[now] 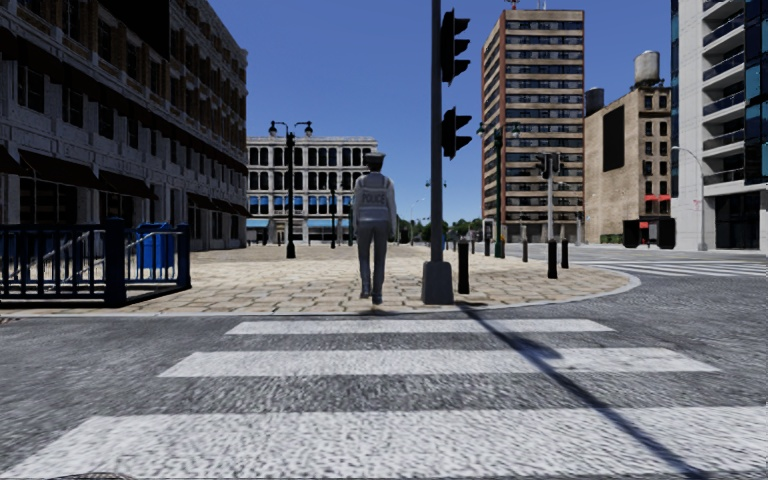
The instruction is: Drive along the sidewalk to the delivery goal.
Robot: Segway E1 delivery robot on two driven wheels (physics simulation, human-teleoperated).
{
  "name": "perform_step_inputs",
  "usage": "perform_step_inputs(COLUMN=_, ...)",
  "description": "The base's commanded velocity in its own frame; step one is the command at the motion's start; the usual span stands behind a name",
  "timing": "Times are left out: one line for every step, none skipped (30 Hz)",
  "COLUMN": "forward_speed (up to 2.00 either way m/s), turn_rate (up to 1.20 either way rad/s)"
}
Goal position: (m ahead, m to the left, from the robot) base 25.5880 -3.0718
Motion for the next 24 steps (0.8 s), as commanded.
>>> perform_step_inputs(forward_speed=2.0, turn_rate=0.03)
perform_step_inputs(forward_speed=2.0, turn_rate=0.0)
perform_step_inputs(forward_speed=2.0, turn_rate=0.0)
perform_step_inputs(forward_speed=2.0, turn_rate=0.0)
perform_step_inputs(forward_speed=2.0, turn_rate=0.0)
perform_step_inputs(forward_speed=2.0, turn_rate=0.0)
perform_step_inputs(forward_speed=2.0, turn_rate=0.0)
perform_step_inputs(forward_speed=2.0, turn_rate=0.0)
perform_step_inputs(forward_speed=2.0, turn_rate=0.0)
perform_step_inputs(forward_speed=2.0, turn_rate=0.0)
perform_step_inputs(forward_speed=2.0, turn_rate=0.0)
perform_step_inputs(forward_speed=2.0, turn_rate=0.48)
perform_step_inputs(forward_speed=2.0, turn_rate=1.2)
perform_step_inputs(forward_speed=2.0, turn_rate=1.2)
perform_step_inputs(forward_speed=2.0, turn_rate=1.2)
perform_step_inputs(forward_speed=2.0, turn_rate=1.2)
perform_step_inputs(forward_speed=2.0, turn_rate=0.77)
perform_step_inputs(forward_speed=2.0, turn_rate=0.77)
perform_step_inputs(forward_speed=2.0, turn_rate=0.6)
perform_step_inputs(forward_speed=2.0, turn_rate=0.37)
perform_step_inputs(forward_speed=2.0, turn_rate=0.16)
perform_step_inputs(forward_speed=2.0, turn_rate=0.04)
perform_step_inputs(forward_speed=2.0, turn_rate=0.01)
perform_step_inputs(forward_speed=2.0, turn_rate=0.01)
